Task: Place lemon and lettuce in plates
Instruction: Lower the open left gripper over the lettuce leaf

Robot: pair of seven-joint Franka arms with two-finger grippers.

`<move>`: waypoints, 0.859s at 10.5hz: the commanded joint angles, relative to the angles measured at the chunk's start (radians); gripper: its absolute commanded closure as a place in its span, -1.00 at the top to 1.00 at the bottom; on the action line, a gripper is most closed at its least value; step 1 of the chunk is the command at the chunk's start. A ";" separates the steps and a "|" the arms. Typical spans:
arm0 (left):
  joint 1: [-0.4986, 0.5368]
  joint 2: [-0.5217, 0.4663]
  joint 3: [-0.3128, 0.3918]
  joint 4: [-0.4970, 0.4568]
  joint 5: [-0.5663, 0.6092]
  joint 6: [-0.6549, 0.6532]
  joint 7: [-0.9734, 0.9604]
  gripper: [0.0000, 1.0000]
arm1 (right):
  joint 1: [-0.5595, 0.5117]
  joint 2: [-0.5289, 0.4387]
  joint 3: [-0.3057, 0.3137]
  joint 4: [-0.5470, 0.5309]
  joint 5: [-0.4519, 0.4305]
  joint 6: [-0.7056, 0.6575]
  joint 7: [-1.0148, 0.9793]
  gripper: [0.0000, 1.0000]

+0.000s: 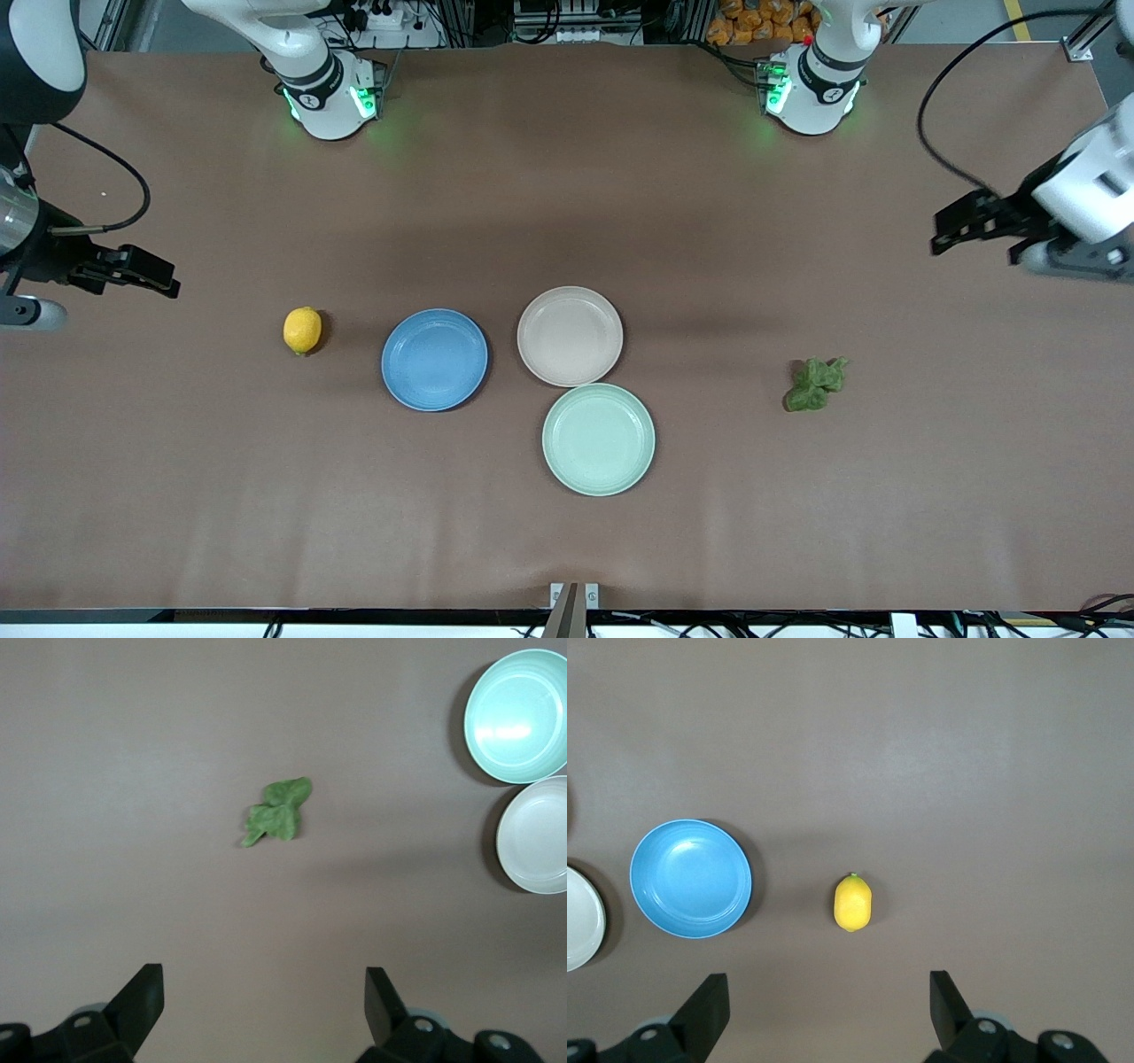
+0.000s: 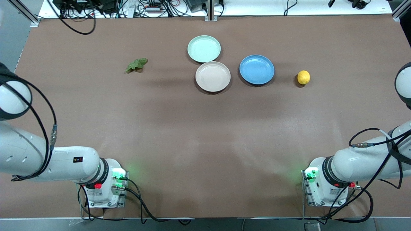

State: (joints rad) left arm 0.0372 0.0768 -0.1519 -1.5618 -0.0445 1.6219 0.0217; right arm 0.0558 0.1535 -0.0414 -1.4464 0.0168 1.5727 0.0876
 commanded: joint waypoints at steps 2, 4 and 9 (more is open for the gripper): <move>-0.014 0.096 -0.009 0.011 -0.017 0.050 -0.011 1.00 | -0.007 -0.015 0.002 0.040 0.008 -0.068 0.000 1.00; -0.023 0.152 -0.008 0.013 -0.009 0.105 -0.011 1.00 | -0.023 -0.017 0.000 0.063 0.011 -0.082 -0.003 1.00; -0.020 0.227 -0.006 -0.004 0.046 0.200 -0.014 1.00 | -0.028 -0.014 0.003 0.063 0.009 -0.086 -0.008 1.00</move>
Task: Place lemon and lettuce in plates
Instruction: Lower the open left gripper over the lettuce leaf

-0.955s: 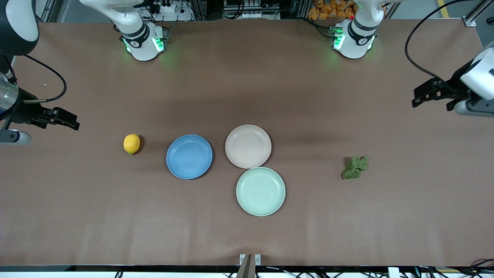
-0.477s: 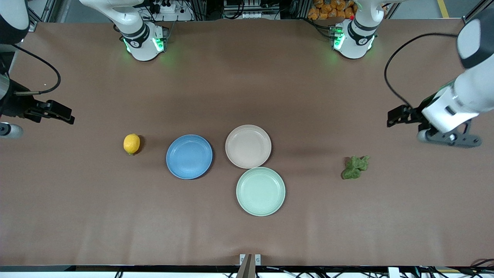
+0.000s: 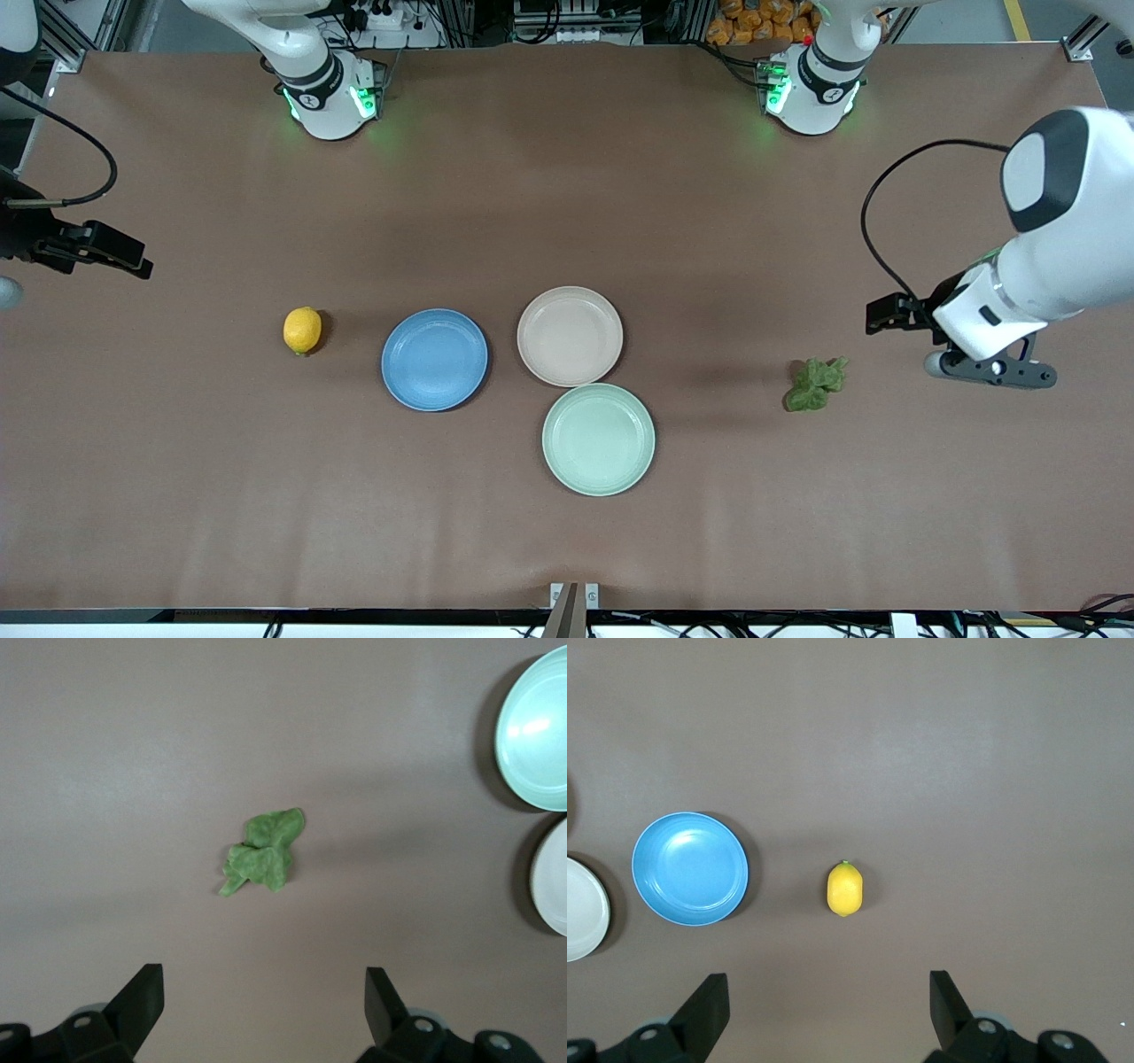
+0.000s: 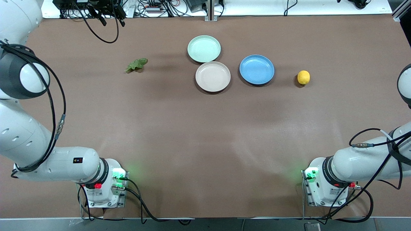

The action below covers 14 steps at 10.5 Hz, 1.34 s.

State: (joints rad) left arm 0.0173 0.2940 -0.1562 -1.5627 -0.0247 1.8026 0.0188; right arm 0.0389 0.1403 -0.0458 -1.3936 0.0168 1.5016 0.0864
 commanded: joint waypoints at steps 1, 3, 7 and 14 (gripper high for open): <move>0.000 0.005 -0.002 -0.011 0.038 0.020 -0.013 1.00 | -0.010 -0.004 0.009 0.010 0.009 -0.042 -0.007 1.00; -0.011 0.010 -0.003 -0.054 0.054 0.097 -0.014 1.00 | -0.010 -0.004 0.012 0.012 0.009 -0.099 -0.008 1.00; -0.016 0.036 -0.005 -0.108 0.100 0.152 -0.042 1.00 | -0.010 -0.004 0.014 0.013 0.008 -0.092 -0.002 1.00; -0.022 0.109 -0.006 -0.224 0.126 0.386 -0.045 1.00 | -0.013 0.004 0.006 0.031 0.011 -0.086 0.006 1.00</move>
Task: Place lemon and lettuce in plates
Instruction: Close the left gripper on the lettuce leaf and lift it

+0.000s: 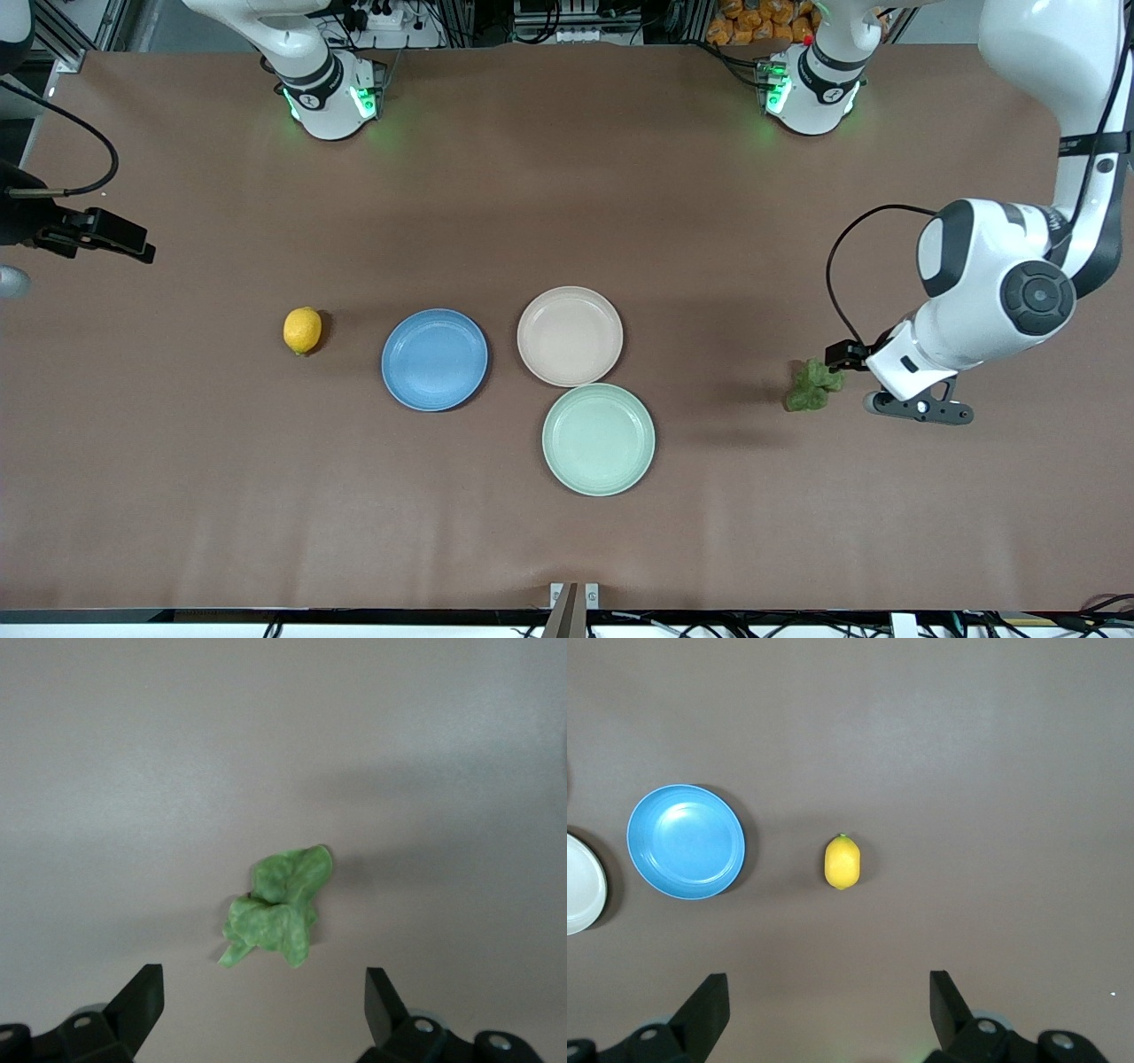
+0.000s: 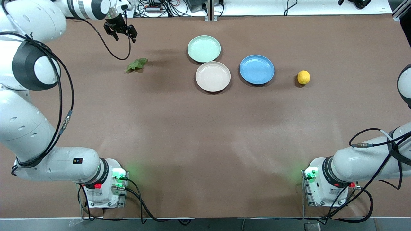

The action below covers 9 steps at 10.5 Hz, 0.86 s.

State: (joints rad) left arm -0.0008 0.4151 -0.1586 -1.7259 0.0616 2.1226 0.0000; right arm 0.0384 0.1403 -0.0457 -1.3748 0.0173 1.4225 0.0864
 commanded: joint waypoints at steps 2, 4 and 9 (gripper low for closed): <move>-0.011 -0.012 -0.004 -0.110 0.085 0.100 -0.026 1.00 | -0.011 0.004 0.006 0.013 0.006 -0.007 0.006 1.00; -0.034 0.025 -0.004 -0.124 0.116 0.105 -0.028 1.00 | -0.014 0.004 0.006 0.011 0.007 -0.008 0.004 1.00; -0.036 0.134 -0.006 -0.121 0.200 0.175 -0.011 1.00 | -0.023 0.007 0.006 0.011 0.006 0.025 0.004 1.00</move>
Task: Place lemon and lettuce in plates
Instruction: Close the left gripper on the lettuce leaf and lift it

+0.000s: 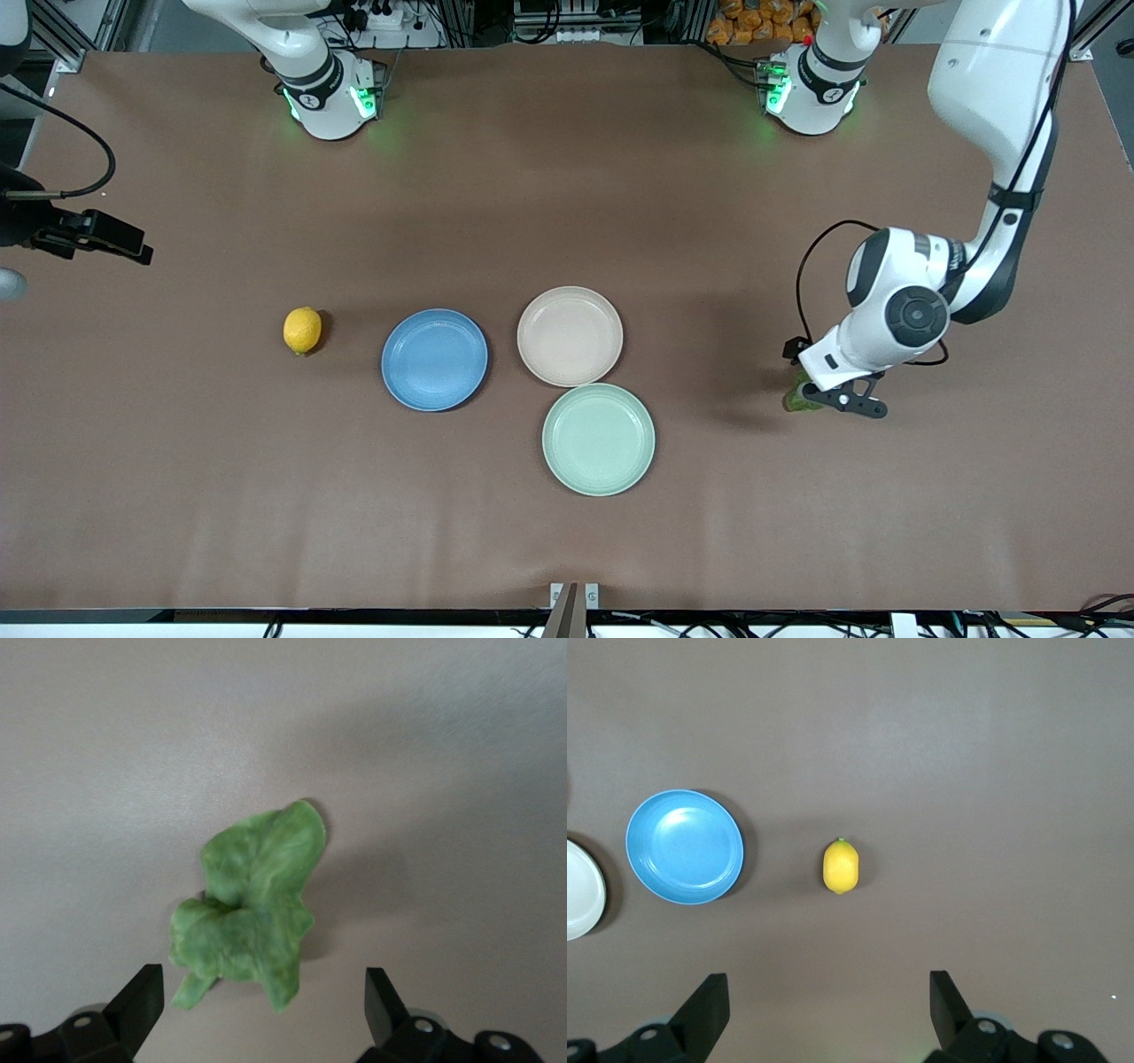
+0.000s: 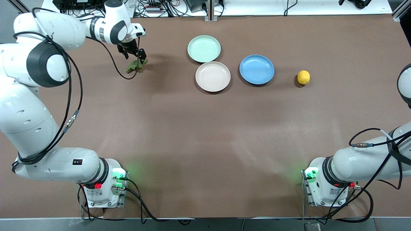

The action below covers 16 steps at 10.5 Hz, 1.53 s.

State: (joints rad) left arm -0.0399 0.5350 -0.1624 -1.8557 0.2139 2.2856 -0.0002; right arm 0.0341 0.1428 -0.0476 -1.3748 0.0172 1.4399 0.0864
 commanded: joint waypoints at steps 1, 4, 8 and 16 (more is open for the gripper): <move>0.000 0.022 0.000 0.010 0.051 0.017 -0.011 1.00 | -0.023 0.004 0.008 0.011 0.009 0.010 0.004 1.00; 0.006 0.062 -0.002 0.019 0.058 0.051 -0.009 1.00 | -0.026 0.009 0.008 0.008 0.004 0.016 0.004 1.00; 0.011 0.100 0.001 0.038 0.062 0.052 -0.007 1.00 | -0.026 0.012 0.008 0.003 0.009 0.008 -0.004 1.00; 0.015 0.047 -0.002 0.050 0.047 0.052 -0.033 -1.00 | -0.020 0.012 0.008 -0.024 0.009 0.001 0.003 1.00</move>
State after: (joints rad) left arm -0.0252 0.6253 -0.1585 -1.8000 0.2488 2.3373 -0.0025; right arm 0.0199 0.1617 -0.0461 -1.3859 0.0172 1.4427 0.0862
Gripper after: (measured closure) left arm 0.974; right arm 0.000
